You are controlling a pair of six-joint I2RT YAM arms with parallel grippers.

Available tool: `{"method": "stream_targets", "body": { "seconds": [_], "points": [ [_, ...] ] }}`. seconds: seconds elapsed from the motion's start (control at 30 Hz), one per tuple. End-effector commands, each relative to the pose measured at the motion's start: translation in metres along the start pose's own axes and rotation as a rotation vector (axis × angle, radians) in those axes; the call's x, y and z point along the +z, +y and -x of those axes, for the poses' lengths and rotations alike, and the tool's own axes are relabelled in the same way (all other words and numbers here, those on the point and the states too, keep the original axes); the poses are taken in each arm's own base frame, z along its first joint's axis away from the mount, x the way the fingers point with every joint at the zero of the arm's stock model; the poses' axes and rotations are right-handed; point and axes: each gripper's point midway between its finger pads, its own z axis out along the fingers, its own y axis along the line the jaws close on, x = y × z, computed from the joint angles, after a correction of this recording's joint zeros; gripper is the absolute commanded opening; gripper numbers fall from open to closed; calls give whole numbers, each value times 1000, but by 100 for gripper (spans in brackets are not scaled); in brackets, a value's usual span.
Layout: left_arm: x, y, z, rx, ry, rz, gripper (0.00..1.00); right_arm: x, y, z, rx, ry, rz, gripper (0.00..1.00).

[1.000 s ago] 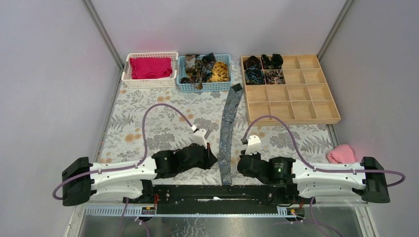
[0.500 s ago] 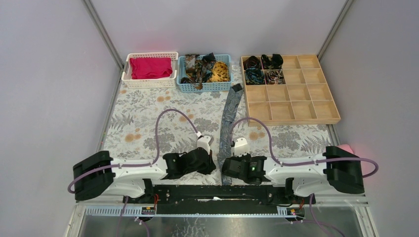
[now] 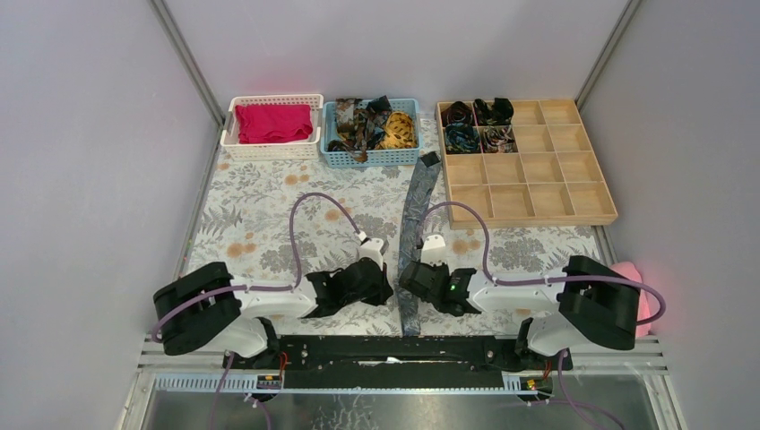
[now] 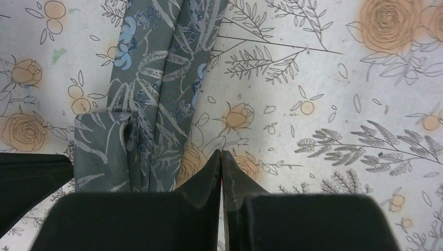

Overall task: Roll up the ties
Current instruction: Roll the tie at the center of the board.

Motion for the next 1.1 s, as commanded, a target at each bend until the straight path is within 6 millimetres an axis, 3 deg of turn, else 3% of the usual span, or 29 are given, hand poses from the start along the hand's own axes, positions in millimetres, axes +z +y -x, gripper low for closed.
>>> {"method": "stream_targets", "body": {
  "seconds": [0.0, 0.37, 0.6, 0.8, 0.97, 1.07],
  "points": [
    [11, -4, 15, 28, -47, -37, 0, 12, 7, -1, 6, 7, 27, 6],
    [26, -20, 22, 42, -35, -103, 0, 22, 36, 1, -11, 36, 114, 5],
    [29, -21, 32, 59, -47, -92, 0, 19, 44, 5, -1, 29, 153, 5],
    [30, 6, 38, 61, -49, 21, 0, 17, 31, 9, -6, 15, 88, 6],
    [11, 26, 43, 26, -82, 127, 0, 10, 16, 18, -4, -25, 44, 8],
    [-3, 23, 48, 16, -102, 106, 0, 4, 6, 25, -4, -49, 15, 9]
  ]
}}
